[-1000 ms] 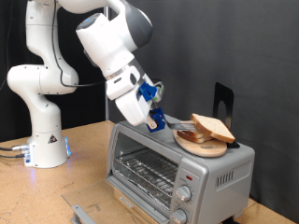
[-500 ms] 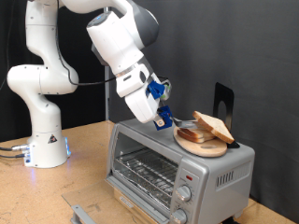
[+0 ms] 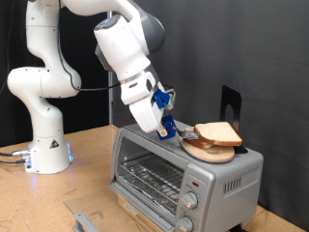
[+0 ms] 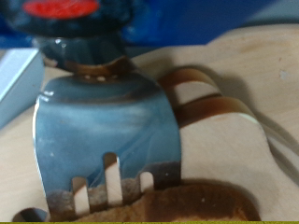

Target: Make a piece of toast with the oven

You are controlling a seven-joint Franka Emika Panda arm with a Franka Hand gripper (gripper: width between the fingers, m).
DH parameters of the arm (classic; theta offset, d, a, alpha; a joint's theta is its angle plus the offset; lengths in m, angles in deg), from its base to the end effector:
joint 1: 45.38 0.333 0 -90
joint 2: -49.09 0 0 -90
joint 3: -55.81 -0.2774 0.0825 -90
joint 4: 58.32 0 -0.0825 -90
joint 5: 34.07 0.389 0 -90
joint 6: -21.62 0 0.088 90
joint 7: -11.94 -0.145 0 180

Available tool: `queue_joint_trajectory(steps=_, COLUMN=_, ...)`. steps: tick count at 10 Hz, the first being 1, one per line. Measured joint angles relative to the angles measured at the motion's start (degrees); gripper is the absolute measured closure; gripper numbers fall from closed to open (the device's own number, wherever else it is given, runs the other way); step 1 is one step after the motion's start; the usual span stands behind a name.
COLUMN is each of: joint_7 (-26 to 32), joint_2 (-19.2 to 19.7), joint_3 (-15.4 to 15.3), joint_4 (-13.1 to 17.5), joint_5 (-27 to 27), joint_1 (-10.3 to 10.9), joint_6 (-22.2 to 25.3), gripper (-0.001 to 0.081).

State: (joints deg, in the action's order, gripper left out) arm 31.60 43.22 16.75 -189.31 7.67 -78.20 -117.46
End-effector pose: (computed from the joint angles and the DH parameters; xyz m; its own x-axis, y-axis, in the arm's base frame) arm 0.5390 0.0767 0.3339 0.9612 -0.1053 0.2550 0.0138 -0.9049 -0.4255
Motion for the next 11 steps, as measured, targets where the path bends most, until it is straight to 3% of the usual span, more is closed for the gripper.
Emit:
queue_joint_trajectory(steps=6, joint_7=-3.83, joint_2=-0.01, joint_3=-3.82, joint_4=0.99, joint_5=-2.57, joint_1=0.38, joint_6=-0.08, gripper=0.0443)
queue_joint_trajectory(steps=11, joint_7=-5.71, joint_2=0.00, joint_3=-5.94, joint_4=0.62, joint_5=-0.34, joint_1=0.49, joint_6=-4.19, gripper=0.0443)
